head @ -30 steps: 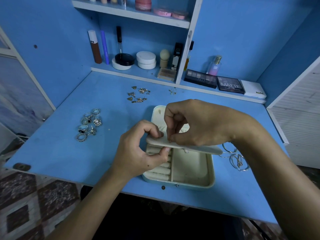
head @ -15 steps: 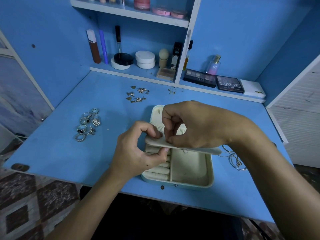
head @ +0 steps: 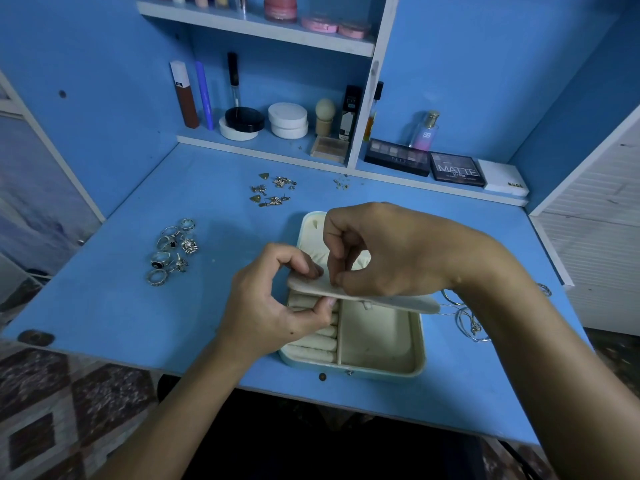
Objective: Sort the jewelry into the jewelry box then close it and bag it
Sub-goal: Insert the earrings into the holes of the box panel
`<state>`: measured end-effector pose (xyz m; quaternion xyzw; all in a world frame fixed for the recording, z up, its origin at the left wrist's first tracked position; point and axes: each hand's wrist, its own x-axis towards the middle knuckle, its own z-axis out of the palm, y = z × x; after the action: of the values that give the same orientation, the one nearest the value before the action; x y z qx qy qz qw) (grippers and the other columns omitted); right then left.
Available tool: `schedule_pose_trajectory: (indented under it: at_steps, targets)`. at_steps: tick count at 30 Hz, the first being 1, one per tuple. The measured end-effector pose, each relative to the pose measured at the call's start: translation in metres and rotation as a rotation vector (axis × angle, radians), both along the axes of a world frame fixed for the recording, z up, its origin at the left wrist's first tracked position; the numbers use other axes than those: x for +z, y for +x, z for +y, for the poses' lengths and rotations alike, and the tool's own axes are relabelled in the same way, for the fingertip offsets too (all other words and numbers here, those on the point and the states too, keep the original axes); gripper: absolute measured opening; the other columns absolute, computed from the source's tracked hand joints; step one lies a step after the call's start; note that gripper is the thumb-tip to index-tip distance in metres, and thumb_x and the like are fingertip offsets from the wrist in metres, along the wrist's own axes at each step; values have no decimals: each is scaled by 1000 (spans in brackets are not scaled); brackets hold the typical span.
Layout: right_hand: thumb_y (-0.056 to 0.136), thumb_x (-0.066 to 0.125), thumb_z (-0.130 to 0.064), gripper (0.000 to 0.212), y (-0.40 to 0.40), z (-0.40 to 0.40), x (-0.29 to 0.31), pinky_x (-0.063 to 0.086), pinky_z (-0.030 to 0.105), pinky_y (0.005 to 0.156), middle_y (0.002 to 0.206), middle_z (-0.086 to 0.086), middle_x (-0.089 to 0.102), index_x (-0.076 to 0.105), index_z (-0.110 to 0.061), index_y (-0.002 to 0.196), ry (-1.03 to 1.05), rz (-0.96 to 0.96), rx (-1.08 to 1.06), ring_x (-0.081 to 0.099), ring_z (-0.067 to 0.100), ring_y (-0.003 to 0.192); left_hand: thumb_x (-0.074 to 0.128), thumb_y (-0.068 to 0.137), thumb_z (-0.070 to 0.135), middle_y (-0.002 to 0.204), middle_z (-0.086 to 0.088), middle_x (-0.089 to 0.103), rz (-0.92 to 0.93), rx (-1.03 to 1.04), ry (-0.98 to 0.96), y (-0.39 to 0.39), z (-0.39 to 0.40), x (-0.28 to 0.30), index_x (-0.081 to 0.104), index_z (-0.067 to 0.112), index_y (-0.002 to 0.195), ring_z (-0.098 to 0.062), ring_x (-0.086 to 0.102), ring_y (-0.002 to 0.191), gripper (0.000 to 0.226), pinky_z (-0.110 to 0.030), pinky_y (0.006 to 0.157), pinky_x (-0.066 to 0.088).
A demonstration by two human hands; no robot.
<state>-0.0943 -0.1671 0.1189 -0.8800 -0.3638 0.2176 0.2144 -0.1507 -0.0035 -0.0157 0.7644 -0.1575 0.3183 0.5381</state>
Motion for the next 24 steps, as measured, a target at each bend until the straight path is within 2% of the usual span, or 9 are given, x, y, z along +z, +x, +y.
schedule_pose_trajectory:
  at_steps: [4,8,13,16,19,21,24]
  targets:
    - [81,72,-20,21,-1,2,0,56,38,77,83,-12,72,52,-28,82,-22,-26,8,65,7,76,78,65,26,88,8,66,-4,0,7,-1,0,0,50,25,94,-12,70,86,41,-27,77,54]
    - [81,72,-20,21,-1,0,-2,56,39,78,84,-12,71,53,-28,81,-7,-31,2,65,8,78,78,66,26,88,9,66,-15,4,24,-2,0,0,50,25,94,-9,70,86,40,-27,77,54]
    - [84,71,-13,21,1,-8,-4,57,39,80,84,-9,74,52,-21,83,79,53,-4,69,10,79,78,69,24,87,5,65,-63,-12,92,2,1,1,49,22,94,-17,70,84,38,-33,74,55]
    - [88,70,-5,17,9,-15,-10,60,42,78,91,1,73,54,-13,88,234,154,-60,73,17,82,77,71,24,86,6,64,-73,-9,108,5,3,3,49,23,94,-19,69,83,36,-32,74,54]
    - [94,63,-2,10,18,-27,-19,62,40,76,99,12,72,55,-8,93,451,319,-188,74,24,89,76,74,25,85,7,63,-46,-12,93,10,3,7,51,25,94,-22,67,81,32,-35,74,53]
    - [97,60,-5,7,26,-36,-27,60,37,73,98,12,72,57,-10,92,568,380,-267,73,26,92,75,76,27,82,5,62,-7,-10,82,16,2,13,51,26,93,-22,65,78,29,-34,73,52]
    - [96,58,-20,10,41,-48,-43,47,35,77,93,9,72,60,-16,88,742,434,-386,72,26,89,73,77,32,83,5,60,40,-1,65,28,3,23,50,28,93,-20,62,77,29,-29,73,51]
